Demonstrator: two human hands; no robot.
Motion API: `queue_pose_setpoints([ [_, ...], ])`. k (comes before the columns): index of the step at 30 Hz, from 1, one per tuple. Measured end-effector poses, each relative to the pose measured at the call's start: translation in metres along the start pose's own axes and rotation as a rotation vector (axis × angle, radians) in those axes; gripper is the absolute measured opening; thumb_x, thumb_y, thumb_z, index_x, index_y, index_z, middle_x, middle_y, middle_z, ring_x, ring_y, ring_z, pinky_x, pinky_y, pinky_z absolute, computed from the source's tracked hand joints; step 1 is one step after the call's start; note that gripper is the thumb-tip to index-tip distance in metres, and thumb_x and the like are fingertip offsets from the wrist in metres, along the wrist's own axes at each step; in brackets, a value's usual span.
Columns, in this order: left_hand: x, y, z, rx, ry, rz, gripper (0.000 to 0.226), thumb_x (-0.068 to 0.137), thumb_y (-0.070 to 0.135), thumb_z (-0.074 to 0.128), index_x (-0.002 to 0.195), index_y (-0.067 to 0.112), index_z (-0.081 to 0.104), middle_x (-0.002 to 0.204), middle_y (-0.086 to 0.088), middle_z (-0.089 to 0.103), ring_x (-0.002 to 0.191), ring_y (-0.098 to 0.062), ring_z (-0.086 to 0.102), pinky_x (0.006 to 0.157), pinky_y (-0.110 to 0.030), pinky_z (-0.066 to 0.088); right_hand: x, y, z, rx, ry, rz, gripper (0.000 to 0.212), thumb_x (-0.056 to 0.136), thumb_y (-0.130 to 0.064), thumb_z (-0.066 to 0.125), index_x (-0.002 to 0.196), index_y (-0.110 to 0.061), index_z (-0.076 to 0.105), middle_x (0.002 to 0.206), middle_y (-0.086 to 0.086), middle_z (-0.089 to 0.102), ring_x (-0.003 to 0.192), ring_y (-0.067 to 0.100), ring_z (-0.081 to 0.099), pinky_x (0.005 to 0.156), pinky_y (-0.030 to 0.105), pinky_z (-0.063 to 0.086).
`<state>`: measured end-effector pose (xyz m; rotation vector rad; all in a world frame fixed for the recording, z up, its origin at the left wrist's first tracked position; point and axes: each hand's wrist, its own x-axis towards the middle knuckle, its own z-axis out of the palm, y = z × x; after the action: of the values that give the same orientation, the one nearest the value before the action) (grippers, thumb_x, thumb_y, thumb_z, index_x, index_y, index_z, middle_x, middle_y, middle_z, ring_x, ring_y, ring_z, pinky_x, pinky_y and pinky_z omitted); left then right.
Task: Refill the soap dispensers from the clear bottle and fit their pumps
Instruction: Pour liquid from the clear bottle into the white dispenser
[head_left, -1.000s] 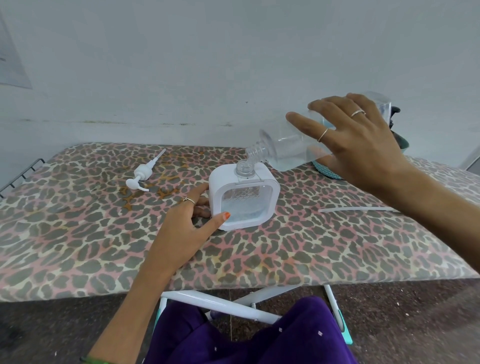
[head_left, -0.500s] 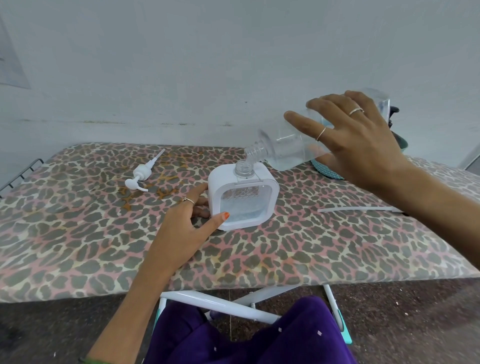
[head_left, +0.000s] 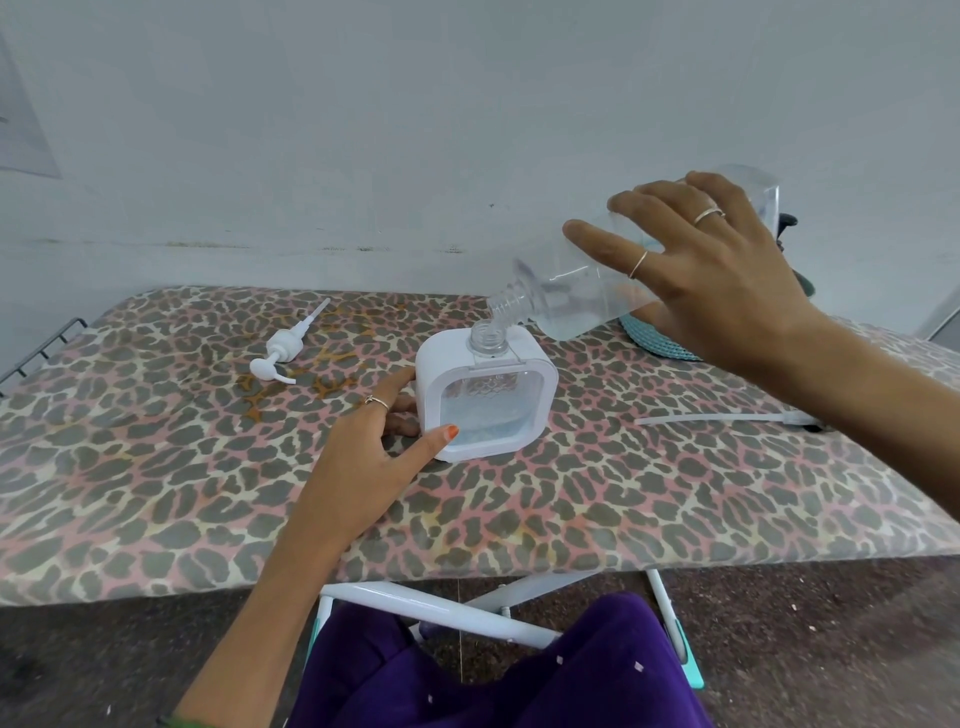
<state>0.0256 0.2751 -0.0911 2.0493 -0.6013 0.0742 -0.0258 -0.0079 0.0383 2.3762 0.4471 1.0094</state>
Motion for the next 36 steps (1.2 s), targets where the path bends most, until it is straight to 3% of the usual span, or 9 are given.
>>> queue_pose_setpoints([
  [12,0.000,0.001,0.000,0.007,0.006,0.010,0.062,0.082,0.041,0.068,0.137,0.032,0.041,0.100,0.025,0.058,0.093,0.017,0.054,0.071,0.002,0.040,0.003,0.002,-0.003,-0.023,-0.036,-0.018,0.068,0.077,0.002,0.060,0.138,-0.022,0.041,0.125,0.021,0.055,0.113,0.042,0.054,0.100,0.057,0.034],
  [20,-0.001,0.002,-0.001,0.000,0.006,0.011,0.060,0.082,0.039,0.068,0.136,0.032,0.042,0.099,0.027,0.057,0.092,0.019,0.053,0.071,0.003,0.039,0.008,0.004,-0.007,-0.030,-0.048,-0.033,0.055,0.084,-0.007,0.044,0.137,-0.021,0.044,0.125,0.022,0.055,0.113,0.042,0.054,0.100,0.058,0.034],
  [28,-0.001,-0.001,0.000,-0.004,0.011,0.020,0.064,0.081,0.043,0.068,0.138,0.030,0.042,0.104,0.017,0.063,0.093,0.012,0.058,0.075,0.000,0.042,0.011,0.006,-0.008,-0.040,-0.025,-0.080,0.062,0.081,-0.004,0.063,0.138,-0.021,0.043,0.125,0.022,0.055,0.113,0.042,0.054,0.101,0.058,0.033],
  [36,-0.001,-0.001,0.000,0.002,0.017,0.032,0.064,0.080,0.044,0.067,0.137,0.032,0.042,0.106,0.015,0.064,0.093,0.011,0.059,0.075,0.000,0.042,0.015,0.008,-0.010,-0.046,-0.011,-0.113,0.068,0.078,0.000,0.067,0.138,-0.021,0.043,0.124,0.023,0.055,0.114,0.042,0.054,0.101,0.059,0.032],
])
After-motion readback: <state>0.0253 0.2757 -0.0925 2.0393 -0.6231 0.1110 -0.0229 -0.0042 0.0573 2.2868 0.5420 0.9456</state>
